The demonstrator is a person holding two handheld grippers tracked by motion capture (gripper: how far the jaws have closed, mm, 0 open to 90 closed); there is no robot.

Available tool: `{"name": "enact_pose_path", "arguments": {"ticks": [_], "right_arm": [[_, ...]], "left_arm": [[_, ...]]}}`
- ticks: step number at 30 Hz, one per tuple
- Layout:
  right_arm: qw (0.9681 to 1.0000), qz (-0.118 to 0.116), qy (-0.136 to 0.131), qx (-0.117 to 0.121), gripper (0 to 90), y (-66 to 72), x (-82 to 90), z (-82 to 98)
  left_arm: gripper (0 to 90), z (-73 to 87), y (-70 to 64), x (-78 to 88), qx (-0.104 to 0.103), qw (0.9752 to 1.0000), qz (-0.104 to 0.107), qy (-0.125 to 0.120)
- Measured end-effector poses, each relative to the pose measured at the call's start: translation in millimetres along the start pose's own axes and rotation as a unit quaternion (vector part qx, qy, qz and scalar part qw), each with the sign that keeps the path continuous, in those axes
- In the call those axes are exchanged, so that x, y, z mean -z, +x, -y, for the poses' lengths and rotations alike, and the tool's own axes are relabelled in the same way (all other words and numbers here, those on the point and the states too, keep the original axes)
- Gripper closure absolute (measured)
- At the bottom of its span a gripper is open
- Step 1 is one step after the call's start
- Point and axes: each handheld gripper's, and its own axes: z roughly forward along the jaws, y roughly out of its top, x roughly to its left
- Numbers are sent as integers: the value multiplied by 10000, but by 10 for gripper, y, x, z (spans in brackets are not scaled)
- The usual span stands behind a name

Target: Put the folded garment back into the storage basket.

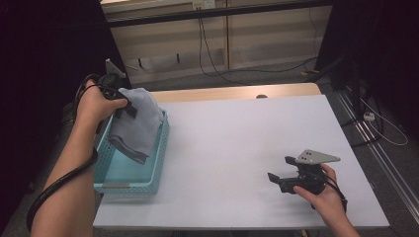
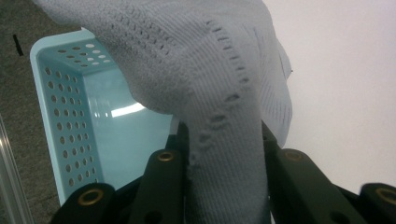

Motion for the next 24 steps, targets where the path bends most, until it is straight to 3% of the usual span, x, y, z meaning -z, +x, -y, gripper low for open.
{"name": "enact_pose_path", "arguments": {"ticks": [24], "right_arm": [[10000, 2, 16, 4, 125, 2, -4, 2]], "left_arm": [[726, 80, 88, -172, 68, 9999, -114, 86]]}}
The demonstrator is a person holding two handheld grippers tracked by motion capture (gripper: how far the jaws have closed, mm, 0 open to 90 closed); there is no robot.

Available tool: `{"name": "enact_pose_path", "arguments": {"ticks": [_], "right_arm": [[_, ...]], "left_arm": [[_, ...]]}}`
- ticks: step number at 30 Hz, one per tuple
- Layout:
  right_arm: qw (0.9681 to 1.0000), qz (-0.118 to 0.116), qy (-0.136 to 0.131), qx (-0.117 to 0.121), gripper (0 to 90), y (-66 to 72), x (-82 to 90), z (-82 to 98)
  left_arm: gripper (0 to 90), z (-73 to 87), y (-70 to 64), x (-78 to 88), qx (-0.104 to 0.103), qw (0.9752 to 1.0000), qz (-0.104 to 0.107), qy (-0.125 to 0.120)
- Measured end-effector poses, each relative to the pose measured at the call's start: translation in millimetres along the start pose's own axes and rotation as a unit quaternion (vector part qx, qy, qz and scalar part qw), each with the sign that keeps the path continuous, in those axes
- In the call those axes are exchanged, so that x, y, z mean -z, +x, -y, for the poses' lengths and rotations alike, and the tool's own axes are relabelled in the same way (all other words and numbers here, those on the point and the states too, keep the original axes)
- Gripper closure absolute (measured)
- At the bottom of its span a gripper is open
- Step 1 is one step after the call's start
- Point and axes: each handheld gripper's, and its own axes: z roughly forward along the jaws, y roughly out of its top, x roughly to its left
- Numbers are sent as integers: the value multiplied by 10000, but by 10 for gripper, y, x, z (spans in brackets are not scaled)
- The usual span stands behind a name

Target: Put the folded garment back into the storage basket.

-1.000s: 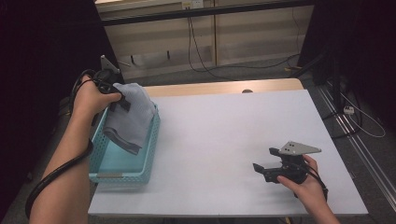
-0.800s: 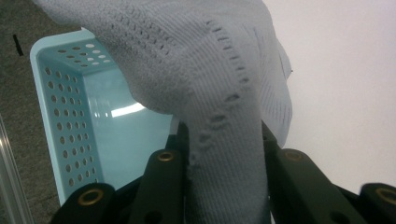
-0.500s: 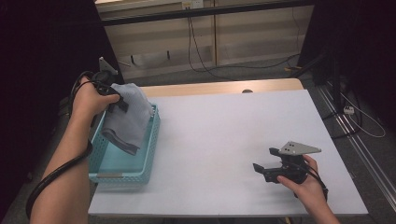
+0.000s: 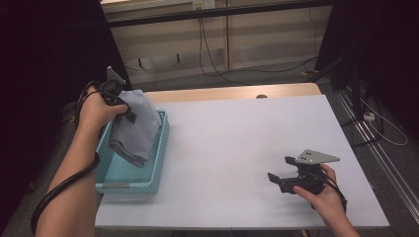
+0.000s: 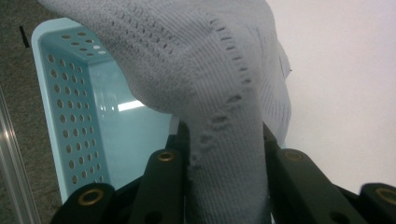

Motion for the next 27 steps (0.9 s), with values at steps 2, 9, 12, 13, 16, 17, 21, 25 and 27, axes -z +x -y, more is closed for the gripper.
{"name": "enact_pose_path", "arguments": {"ticks": [2, 9, 12, 13, 16, 17, 21, 25, 27], "right_arm": [[10000, -4, 1, -5, 125, 0, -1, 2], [10000, -3, 3, 0, 125, 1, -1, 1], [10000, -8, 9, 7, 126, 2, -6, 0], [10000, -11, 13, 9, 125, 3, -7, 0], [10000, -9, 8, 12, 125, 7, -11, -2], [10000, -11, 15, 4, 125, 8, -11, -2], [10000, -10, 16, 17, 125, 7, -13, -1], [10000, -8, 12, 14, 125, 5, -10, -2], [10000, -4, 16, 12, 125, 9, -12, -2]], "left_arm": [[726, 16, 0, -22, 14, 10000, -16, 14], [726, 63, 16, -99, 32, 9999, 36, 109], [726, 80, 23, -116, 30, 9999, 48, 130], [726, 86, 27, -120, 33, 9999, 62, 134], [726, 103, 38, -132, 32, 9999, 68, 136], [726, 109, 39, -135, 45, 9999, 72, 128], [726, 135, 45, -151, 22, 9998, 88, 155], [726, 160, 57, -166, 23, 9998, 91, 177], [726, 173, 65, -175, 10, 9998, 99, 196]]}}
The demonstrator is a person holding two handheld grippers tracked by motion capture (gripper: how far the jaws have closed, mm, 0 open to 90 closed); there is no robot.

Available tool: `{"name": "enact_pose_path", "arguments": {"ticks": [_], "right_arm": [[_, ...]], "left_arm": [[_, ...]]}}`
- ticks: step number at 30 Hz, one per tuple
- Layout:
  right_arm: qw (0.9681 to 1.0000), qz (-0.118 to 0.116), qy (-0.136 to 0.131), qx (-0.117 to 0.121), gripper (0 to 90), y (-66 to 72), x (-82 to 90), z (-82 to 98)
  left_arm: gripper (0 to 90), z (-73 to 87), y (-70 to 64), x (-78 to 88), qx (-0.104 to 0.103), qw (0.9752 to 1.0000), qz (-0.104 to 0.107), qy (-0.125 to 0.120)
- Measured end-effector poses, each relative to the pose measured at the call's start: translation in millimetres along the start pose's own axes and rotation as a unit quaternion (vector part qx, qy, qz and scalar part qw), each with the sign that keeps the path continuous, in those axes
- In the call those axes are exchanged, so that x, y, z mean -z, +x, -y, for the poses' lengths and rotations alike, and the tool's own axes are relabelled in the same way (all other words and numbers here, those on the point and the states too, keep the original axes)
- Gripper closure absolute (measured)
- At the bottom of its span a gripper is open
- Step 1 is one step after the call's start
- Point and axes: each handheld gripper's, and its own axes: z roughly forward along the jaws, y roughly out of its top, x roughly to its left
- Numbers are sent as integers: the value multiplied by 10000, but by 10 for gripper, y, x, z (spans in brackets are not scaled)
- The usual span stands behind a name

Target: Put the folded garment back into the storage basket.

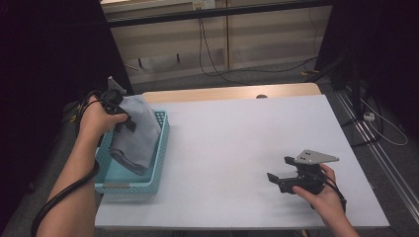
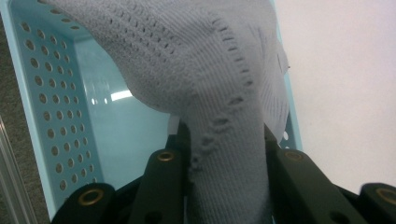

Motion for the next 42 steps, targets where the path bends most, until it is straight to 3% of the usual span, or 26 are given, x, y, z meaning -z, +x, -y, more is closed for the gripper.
{"name": "enact_pose_path", "arguments": {"ticks": [25, 42], "right_arm": [[10000, -15, 13, 13, 125, 20, -13, -1], [10000, -2, 3, 0, 125, 32, -8, -10]], "left_arm": [[726, 205, 0, -96, -163, 9996, 170, 177], [727, 292, -77, -199, -275, 9989, 222, 305]]}}
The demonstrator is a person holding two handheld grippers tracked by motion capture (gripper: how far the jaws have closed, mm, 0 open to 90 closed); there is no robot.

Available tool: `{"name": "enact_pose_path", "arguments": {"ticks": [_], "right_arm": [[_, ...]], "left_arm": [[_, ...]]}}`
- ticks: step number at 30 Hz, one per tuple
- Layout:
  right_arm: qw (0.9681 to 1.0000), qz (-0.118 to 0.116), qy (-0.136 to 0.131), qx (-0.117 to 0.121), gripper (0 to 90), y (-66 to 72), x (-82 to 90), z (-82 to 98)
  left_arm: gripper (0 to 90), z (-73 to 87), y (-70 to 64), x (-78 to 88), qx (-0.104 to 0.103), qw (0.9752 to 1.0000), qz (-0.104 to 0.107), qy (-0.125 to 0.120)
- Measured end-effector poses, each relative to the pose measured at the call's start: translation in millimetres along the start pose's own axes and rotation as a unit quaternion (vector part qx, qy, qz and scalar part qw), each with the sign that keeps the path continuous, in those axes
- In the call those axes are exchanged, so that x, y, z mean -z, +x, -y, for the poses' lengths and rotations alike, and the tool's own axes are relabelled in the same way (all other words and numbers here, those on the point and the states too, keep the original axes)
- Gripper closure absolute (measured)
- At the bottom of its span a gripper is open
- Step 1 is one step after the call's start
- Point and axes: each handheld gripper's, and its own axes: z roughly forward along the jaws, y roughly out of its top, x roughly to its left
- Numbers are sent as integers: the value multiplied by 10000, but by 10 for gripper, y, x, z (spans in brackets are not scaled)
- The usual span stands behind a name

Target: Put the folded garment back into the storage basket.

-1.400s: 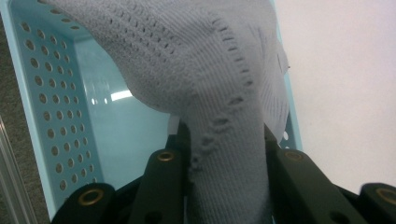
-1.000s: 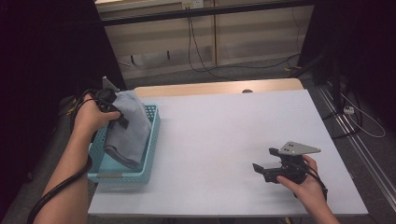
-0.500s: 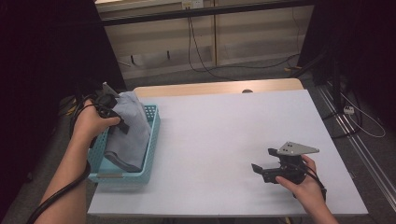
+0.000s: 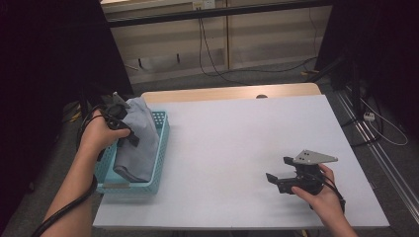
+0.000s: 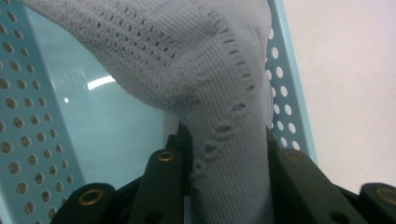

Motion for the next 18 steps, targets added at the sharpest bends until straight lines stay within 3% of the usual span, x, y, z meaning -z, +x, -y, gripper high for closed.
{"name": "enact_pose_path", "arguments": {"ticks": [18], "right_arm": [[10000, 1, -3, 5, 125, 1, -6, 0]], "left_arm": [[729, 47, -40, 61, -99, 9997, 130, 202]]}}
